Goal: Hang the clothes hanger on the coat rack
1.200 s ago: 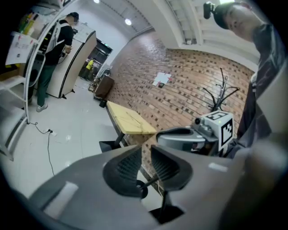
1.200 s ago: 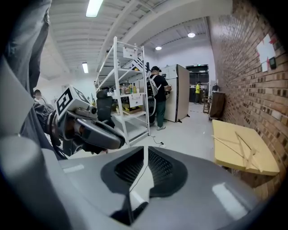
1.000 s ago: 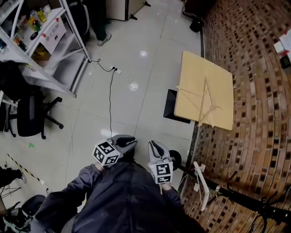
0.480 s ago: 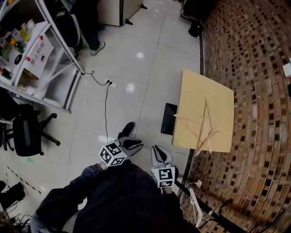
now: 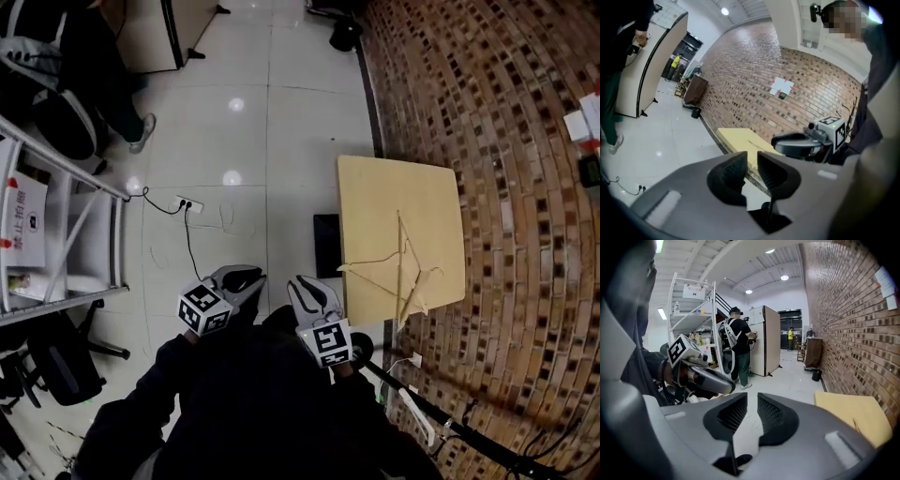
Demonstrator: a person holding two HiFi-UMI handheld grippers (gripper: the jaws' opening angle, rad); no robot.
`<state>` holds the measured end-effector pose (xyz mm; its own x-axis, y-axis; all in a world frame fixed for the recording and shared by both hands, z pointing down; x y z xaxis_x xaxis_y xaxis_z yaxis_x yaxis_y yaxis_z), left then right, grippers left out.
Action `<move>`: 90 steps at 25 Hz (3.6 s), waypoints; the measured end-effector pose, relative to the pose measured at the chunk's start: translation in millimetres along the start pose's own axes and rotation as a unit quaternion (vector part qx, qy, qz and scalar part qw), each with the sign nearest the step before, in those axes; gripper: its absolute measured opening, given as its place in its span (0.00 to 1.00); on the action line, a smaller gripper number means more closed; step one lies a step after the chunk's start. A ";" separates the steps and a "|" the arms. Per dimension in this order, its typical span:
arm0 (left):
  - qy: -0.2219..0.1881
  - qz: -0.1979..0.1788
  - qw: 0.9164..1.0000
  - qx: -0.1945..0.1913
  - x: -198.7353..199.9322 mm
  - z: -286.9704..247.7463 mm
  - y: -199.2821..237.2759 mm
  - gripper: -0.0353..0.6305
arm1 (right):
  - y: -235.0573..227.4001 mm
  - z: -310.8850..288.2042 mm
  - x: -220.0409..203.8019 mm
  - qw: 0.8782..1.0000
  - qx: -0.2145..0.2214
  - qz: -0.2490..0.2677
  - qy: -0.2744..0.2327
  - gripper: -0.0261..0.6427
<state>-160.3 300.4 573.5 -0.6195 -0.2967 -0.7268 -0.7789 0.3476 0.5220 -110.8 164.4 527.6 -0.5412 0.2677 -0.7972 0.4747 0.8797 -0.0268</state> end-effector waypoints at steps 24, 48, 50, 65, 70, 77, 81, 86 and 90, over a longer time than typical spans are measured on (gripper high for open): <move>0.121 -0.116 0.973 -0.160 128.0 -161.2 41.7 0.16 | -153.9 -1.1 -9.3 0.970 -0.189 -0.155 0.002 0.15; 0.361 -0.349 0.783 -0.368 164.6 -447.4 -96.5 0.36 | -223.9 163.0 -179.9 0.769 -0.465 -0.437 0.039 0.19; 0.379 -0.381 0.753 -0.380 158.6 -473.1 -102.9 0.37 | -209.6 170.3 -182.5 0.739 -0.489 -0.461 0.047 0.19; 0.471 -0.589 0.553 -0.354 66.7 -598.8 -98.1 0.40 | -145.2 157.3 -147.1 0.575 -0.598 -0.556 0.057 0.19; 0.473 -0.617 0.529 -0.341 41.6 -611.2 -87.8 0.36 | -120.4 154.1 -136.3 0.524 -0.626 -0.575 0.057 0.19; 0.462 -0.635 0.523 -0.332 51.2 -615.6 -91.0 0.27 | -101.1 144.0 -128.4 0.478 -0.645 -0.595 0.043 0.18; 0.466 -0.625 0.521 -0.347 43.3 -613.7 -87.5 0.19 | -94.7 141.3 -124.8 0.463 -0.652 -0.598 0.044 0.18; 0.454 -0.611 0.529 -0.375 62.9 -602.3 -111.4 0.19 | -90.3 144.8 -119.5 0.448 -0.667 -0.593 0.043 0.18; 0.439 -0.608 0.521 -0.407 86.5 -579.8 -131.4 0.19 | -92.5 141.9 -115.9 0.450 -0.669 -0.591 0.039 0.18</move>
<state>-168.2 -286.6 701.0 0.8537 -0.2747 -0.4424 -0.2102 -0.9590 0.1899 6.5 -3.7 536.9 0.0846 -0.7300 -0.6782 -0.9901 -0.1381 0.0251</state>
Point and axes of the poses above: the fingertips, and each gripper's own axes: z backward along the fingers, y to its left, x out of its top, the point moved 6 cm from there along z, backward along the fingers, and after that the axes turned 7 degrees about y, right-handed, at the moved point
